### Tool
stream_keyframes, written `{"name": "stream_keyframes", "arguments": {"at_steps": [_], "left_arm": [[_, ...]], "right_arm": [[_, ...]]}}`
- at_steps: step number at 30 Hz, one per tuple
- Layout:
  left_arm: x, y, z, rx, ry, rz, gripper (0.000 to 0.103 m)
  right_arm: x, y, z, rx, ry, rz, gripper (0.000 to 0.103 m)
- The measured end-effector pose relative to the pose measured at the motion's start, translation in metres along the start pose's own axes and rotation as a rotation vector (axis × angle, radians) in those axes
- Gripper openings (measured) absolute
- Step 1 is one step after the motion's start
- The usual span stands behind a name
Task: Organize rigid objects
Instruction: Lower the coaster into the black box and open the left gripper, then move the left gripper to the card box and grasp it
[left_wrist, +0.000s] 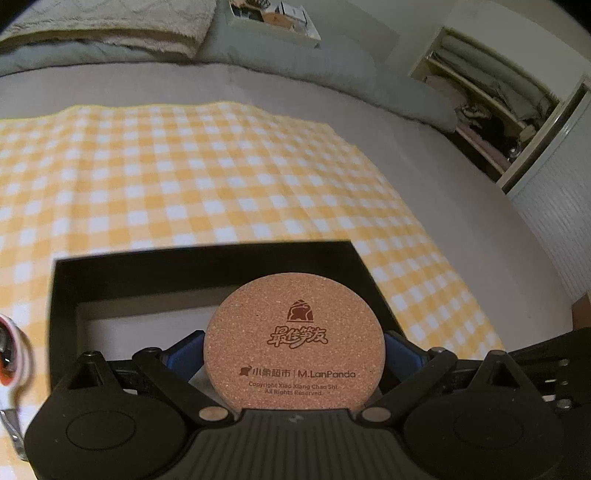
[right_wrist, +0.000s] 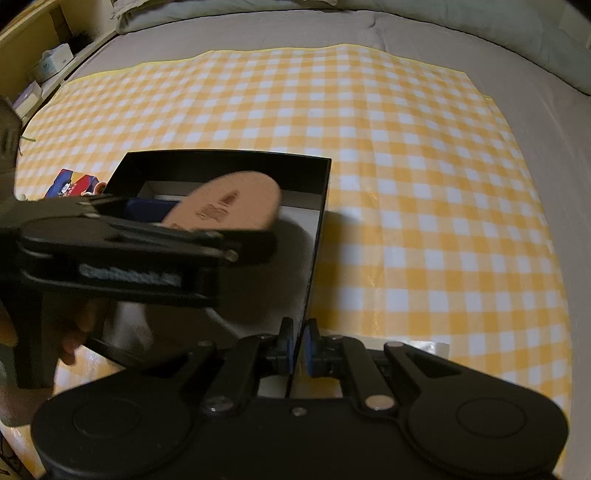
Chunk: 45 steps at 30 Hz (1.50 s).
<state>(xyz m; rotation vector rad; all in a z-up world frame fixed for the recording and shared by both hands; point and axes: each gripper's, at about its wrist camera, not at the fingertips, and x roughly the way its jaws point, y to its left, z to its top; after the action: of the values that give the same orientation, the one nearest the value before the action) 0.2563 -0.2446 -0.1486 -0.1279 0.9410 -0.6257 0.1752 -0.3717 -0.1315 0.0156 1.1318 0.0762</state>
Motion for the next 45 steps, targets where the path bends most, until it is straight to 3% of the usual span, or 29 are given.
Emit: {"name": "stream_keyframes", "arguments": {"at_steps": [11, 23, 35, 45], "left_arm": [[0.029, -0.005, -0.005, -0.09, 0.047, 0.011, 0.103], [-0.032, 0.001, 0.011, -0.073, -0.013, -0.002, 0.103], [-0.125, 0.02, 0.023, 0.07, -0.107, 0.157, 0.103], [-0.168, 0.055, 0.031, 0.148, -0.191, 0.302, 0.103]], "right_arm": [[0.001, 0.0, 0.002, 0.0, 0.001, -0.005, 0.006], [0.003, -0.002, 0.003, -0.003, 0.002, -0.005, 0.006], [0.002, 0.001, 0.003, -0.014, -0.001, -0.013, 0.006], [-0.001, -0.002, 0.004, -0.004, -0.012, -0.011, 0.006]]}}
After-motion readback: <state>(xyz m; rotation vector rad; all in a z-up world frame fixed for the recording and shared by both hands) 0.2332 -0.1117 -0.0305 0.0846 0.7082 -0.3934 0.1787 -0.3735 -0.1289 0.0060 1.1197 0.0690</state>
